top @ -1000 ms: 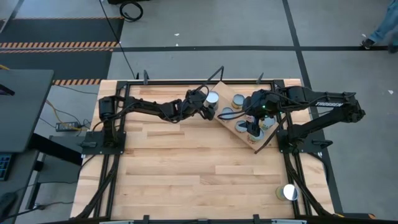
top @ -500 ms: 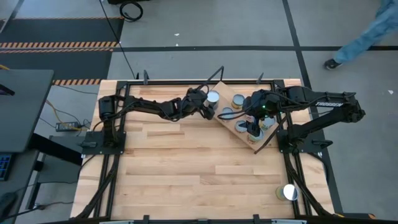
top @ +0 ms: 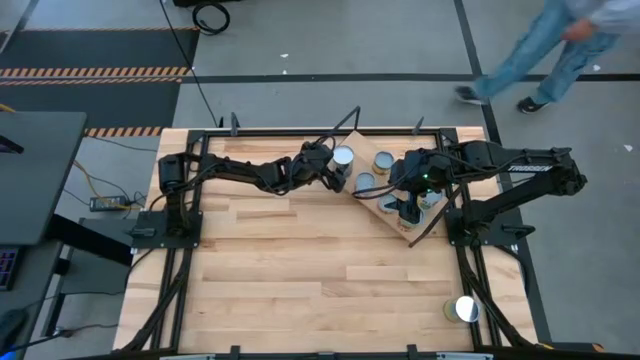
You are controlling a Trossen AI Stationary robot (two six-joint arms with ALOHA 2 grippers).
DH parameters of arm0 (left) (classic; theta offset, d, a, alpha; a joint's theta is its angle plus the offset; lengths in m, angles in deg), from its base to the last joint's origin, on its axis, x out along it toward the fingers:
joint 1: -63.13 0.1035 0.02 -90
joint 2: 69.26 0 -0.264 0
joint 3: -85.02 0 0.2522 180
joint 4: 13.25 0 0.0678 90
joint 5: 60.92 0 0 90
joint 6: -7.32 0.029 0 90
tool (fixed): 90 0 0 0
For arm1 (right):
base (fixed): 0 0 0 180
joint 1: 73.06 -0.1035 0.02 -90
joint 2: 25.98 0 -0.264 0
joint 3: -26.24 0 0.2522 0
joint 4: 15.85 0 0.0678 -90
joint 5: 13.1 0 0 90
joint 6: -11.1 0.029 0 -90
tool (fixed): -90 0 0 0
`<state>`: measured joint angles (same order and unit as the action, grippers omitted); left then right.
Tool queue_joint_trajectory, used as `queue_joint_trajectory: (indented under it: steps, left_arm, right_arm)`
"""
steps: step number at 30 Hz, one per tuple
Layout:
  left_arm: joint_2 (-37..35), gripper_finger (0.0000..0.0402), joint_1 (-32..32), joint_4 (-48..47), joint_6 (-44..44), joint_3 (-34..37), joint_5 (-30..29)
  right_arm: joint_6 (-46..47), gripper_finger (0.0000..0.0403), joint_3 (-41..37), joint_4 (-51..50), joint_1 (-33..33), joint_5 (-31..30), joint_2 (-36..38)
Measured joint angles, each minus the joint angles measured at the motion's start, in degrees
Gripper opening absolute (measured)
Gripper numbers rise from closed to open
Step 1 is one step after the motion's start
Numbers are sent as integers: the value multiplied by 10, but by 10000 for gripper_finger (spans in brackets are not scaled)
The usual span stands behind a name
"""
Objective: Pick and place cans onto a shelf
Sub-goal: Put the canned peas on the shelf
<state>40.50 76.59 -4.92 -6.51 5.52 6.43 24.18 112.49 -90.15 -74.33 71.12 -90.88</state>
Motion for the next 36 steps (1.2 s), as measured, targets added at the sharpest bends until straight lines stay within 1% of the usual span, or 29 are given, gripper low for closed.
queue_joint_trajectory:
  steps: [4,8,11,13,18,20,24,27,31,34,36]
  left_arm:
    - [0,312,0,0,18,0,0]
    - [0,289,-4,1,10,0,0]
    - [0,287,-5,2,5,0,-1]
    - [0,304,-6,2,9,0,-1]
    - [0,363,-8,-3,10,0,-2]
    - [0,375,-8,-6,10,0,-2]
    - [-11,378,-18,-18,11,0,-17]
    - [-39,379,-30,-47,13,0,-46]
    - [-94,379,-55,-126,8,3,-65]
    - [-148,376,-81,-141,7,35,-91]
    - [-188,371,-93,-133,7,73,-90]
  right_arm:
    - [-1,348,0,0,-6,0,0]
    - [-2,348,0,0,-6,0,0]
    - [-2,348,0,0,-7,0,0]
    - [-2,348,0,0,-7,0,0]
    - [3,348,0,0,-6,7,0]
    - [5,348,0,0,-7,9,0]
    - [4,348,0,0,-7,9,0]
    - [2,348,0,1,-7,9,0]
    - [-14,348,0,10,-11,9,-2]
    - [-33,348,-9,28,-29,8,-4]
    - [-36,348,-24,45,-51,8,-5]
